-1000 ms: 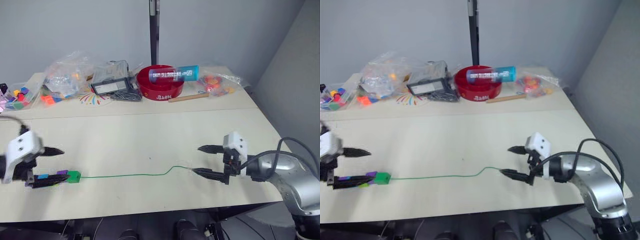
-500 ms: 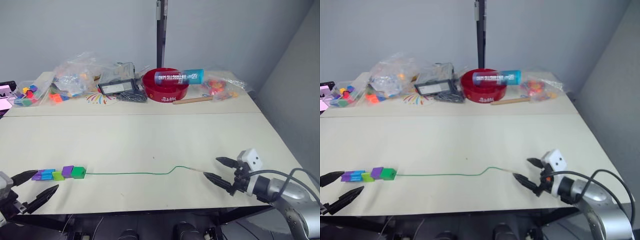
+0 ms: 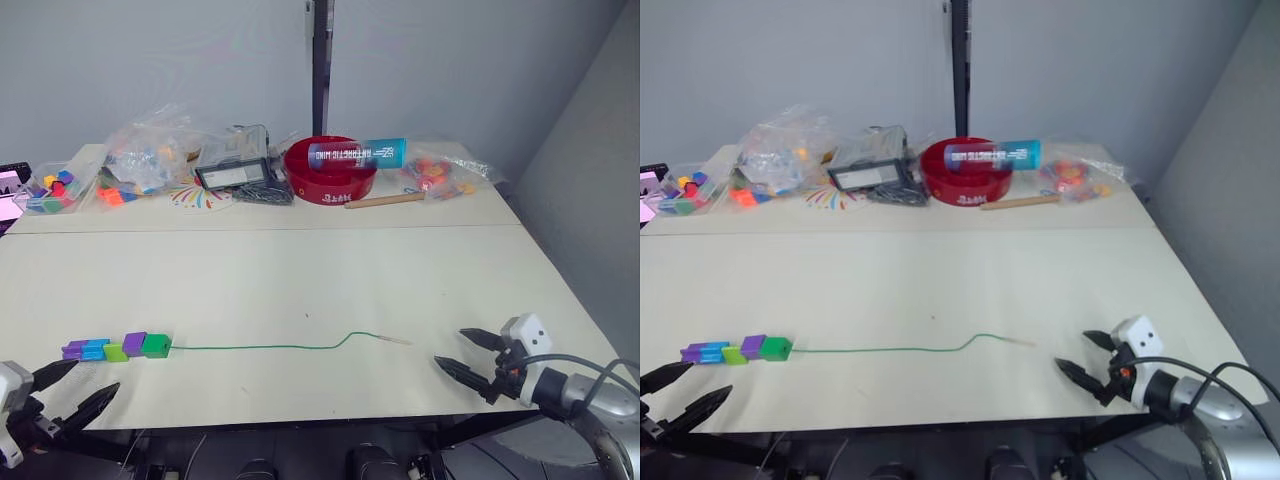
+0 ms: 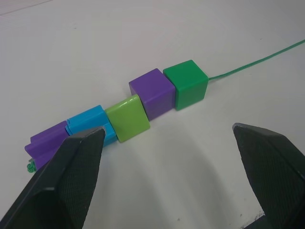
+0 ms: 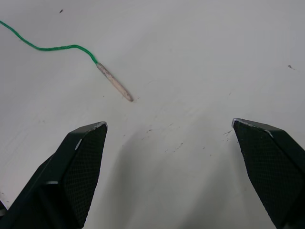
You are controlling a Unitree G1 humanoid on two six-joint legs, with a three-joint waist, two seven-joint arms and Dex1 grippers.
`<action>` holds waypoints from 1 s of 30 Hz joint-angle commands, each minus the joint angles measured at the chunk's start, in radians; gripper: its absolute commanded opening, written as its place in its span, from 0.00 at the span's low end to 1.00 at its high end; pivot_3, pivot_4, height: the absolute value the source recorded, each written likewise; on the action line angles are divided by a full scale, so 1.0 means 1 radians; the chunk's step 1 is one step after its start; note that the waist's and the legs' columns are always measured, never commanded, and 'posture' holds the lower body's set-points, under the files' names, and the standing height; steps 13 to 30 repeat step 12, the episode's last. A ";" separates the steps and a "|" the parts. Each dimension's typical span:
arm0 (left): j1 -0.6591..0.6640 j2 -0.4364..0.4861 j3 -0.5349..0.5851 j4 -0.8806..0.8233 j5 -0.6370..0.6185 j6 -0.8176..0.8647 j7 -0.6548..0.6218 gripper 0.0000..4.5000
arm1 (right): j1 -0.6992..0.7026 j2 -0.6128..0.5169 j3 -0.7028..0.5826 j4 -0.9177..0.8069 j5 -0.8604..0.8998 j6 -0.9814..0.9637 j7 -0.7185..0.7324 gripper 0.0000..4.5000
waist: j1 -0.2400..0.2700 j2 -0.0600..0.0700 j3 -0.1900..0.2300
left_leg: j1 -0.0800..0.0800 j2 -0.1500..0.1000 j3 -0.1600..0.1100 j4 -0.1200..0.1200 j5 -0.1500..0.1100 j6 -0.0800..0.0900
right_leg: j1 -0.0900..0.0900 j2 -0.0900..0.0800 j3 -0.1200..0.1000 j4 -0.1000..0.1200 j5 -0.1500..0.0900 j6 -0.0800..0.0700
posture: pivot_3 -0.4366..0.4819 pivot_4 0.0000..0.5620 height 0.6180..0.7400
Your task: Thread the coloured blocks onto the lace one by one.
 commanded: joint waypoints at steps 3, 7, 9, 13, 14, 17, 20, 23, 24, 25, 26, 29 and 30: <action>-0.014 0.045 -0.021 0.023 -0.031 -0.010 -0.011 1.00 | 0.025 0.015 -0.018 -0.014 0.005 -0.034 -0.012 0.99 | 0.000 0.000 0.000 | 0.000 0.000 0.000 0.000 0.000 0.000 | 0.000 0.000 0.000 0.000 0.000 0.000 | 0.48 0.27 0.92; -0.024 0.058 -0.033 0.032 -0.034 -0.018 -0.003 1.00 | 0.033 0.023 -0.020 -0.021 0.008 -0.033 -0.017 0.99 | 0.000 0.000 0.000 | 0.000 0.000 0.000 0.000 0.000 0.000 | 0.000 0.000 0.000 0.000 0.000 0.000 | 0.48 0.27 0.92; -0.026 0.062 -0.036 0.038 -0.035 -0.022 -0.001 1.00 | 0.036 0.026 -0.022 -0.022 0.008 -0.035 -0.018 0.99 | 0.000 0.000 0.000 | 0.000 0.000 0.000 0.000 0.000 0.000 | 0.000 0.000 0.000 0.000 0.000 0.000 | 0.48 0.27 0.92; -0.029 0.069 -0.044 0.042 -0.034 -0.026 -0.001 1.00 | 0.042 0.026 -0.025 -0.025 0.010 -0.034 -0.018 0.99 | 0.000 0.000 0.000 | 0.000 0.000 0.000 0.000 0.000 0.000 | 0.000 0.000 0.000 -0.001 0.000 0.000 | 0.48 0.27 0.92; -0.029 0.069 -0.044 0.042 -0.034 -0.026 -0.001 1.00 | 0.042 0.026 -0.025 -0.025 0.010 -0.034 -0.018 0.99 | 0.000 0.000 0.000 | 0.000 0.000 0.000 0.000 0.000 0.000 | 0.000 0.000 0.000 -0.001 0.000 0.000 | 0.48 0.27 0.92; -0.029 0.069 -0.044 0.042 -0.034 -0.026 -0.001 1.00 | 0.042 0.026 -0.025 -0.025 0.010 -0.034 -0.018 0.99 | 0.000 0.000 0.000 | 0.000 0.000 0.000 0.000 0.000 0.000 | 0.000 0.000 0.000 -0.001 0.000 0.000 | 0.48 0.27 0.92; -0.029 0.069 -0.044 0.042 -0.034 -0.026 -0.001 1.00 | 0.042 0.026 -0.025 -0.025 0.010 -0.034 -0.018 0.99 | 0.000 0.000 0.000 | 0.000 0.000 0.000 0.000 0.000 0.000 | 0.000 0.000 0.000 -0.001 0.000 0.000 | 0.48 0.27 0.92; -0.029 0.069 -0.044 0.042 -0.034 -0.026 -0.001 1.00 | 0.042 0.026 -0.025 -0.025 0.010 -0.034 -0.018 0.99 | 0.000 0.000 0.000 | 0.000 0.000 0.000 0.000 0.000 0.000 | 0.000 0.000 0.000 -0.001 0.000 0.000 | 0.48 0.27 0.92; -0.029 0.069 -0.044 0.042 -0.034 -0.026 -0.001 1.00 | 0.042 0.026 -0.025 -0.025 0.010 -0.034 -0.018 0.99 | 0.000 0.000 0.000 | 0.000 0.000 0.000 0.000 0.000 0.000 | 0.000 0.000 0.000 -0.001 0.000 0.000 | 0.48 0.27 0.92; -0.029 0.069 -0.044 0.042 -0.034 -0.026 -0.001 1.00 | 0.042 0.026 -0.025 -0.025 0.010 -0.034 -0.018 0.99 | 0.000 0.000 0.000 | 0.000 0.000 0.000 0.000 0.000 0.000 | 0.000 0.000 0.000 -0.001 0.000 0.000 | 0.48 0.27 0.92; -0.029 0.069 -0.044 0.042 -0.034 -0.026 -0.001 1.00 | 0.042 0.026 -0.025 -0.025 0.010 -0.034 -0.018 0.99 | 0.000 0.000 0.000 | 0.000 0.000 0.000 0.000 0.000 0.000 | 0.000 0.000 0.000 -0.001 0.000 0.000 | 0.48 0.27 0.92; -0.029 0.069 -0.044 0.042 -0.034 -0.026 -0.001 1.00 | 0.042 0.026 -0.025 -0.025 0.010 -0.034 -0.018 0.99 | 0.000 0.000 0.000 | 0.000 0.000 0.000 0.000 0.000 0.000 | 0.000 0.000 0.000 -0.001 0.000 0.000 | 0.48 0.27 0.92; -0.029 0.069 -0.044 0.042 -0.034 -0.026 -0.001 1.00 | 0.042 0.026 -0.025 -0.025 0.010 -0.034 -0.018 0.99 | 0.000 0.000 0.000 | 0.000 0.000 0.000 0.000 0.000 0.000 | 0.000 0.000 0.000 -0.001 0.000 0.000 | 0.48 0.27 0.92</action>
